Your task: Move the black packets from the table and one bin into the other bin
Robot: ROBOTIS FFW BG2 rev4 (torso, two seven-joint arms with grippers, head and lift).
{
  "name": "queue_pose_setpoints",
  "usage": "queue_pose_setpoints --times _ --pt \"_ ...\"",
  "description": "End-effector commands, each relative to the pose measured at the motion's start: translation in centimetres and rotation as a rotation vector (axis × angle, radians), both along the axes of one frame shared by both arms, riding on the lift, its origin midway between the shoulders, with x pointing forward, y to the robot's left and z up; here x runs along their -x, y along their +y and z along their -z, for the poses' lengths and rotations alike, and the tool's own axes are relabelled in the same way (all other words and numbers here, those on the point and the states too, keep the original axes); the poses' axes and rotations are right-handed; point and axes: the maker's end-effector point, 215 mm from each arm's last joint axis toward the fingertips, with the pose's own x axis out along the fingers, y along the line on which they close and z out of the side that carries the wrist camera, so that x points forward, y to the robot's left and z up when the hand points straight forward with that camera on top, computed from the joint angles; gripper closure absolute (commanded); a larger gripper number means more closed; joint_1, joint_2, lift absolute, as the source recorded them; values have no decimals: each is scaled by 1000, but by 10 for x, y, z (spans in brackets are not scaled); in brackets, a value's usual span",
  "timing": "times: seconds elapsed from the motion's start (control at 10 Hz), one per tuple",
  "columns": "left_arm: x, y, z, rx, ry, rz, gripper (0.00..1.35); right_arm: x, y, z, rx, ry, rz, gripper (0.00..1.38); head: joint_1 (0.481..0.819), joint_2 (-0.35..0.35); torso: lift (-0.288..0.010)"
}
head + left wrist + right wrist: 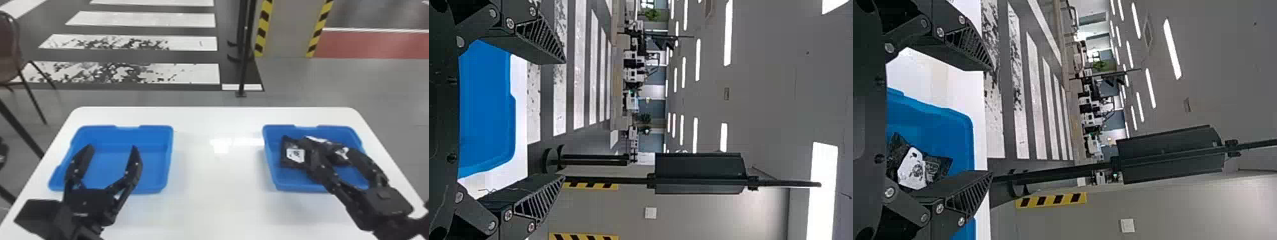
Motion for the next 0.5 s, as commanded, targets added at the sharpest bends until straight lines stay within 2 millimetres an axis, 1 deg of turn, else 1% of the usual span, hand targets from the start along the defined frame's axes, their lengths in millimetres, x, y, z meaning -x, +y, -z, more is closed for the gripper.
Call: queue_pose_setpoints --times 0.0,0.4 --pt "0 1 0 -1 1 -2 239 0 -1 0 1 -1 0 308 695 -25 -110" --pt "0 0 -4 -4 -12 1 239 0 1 0 -7 0 -1 308 695 -24 -110"
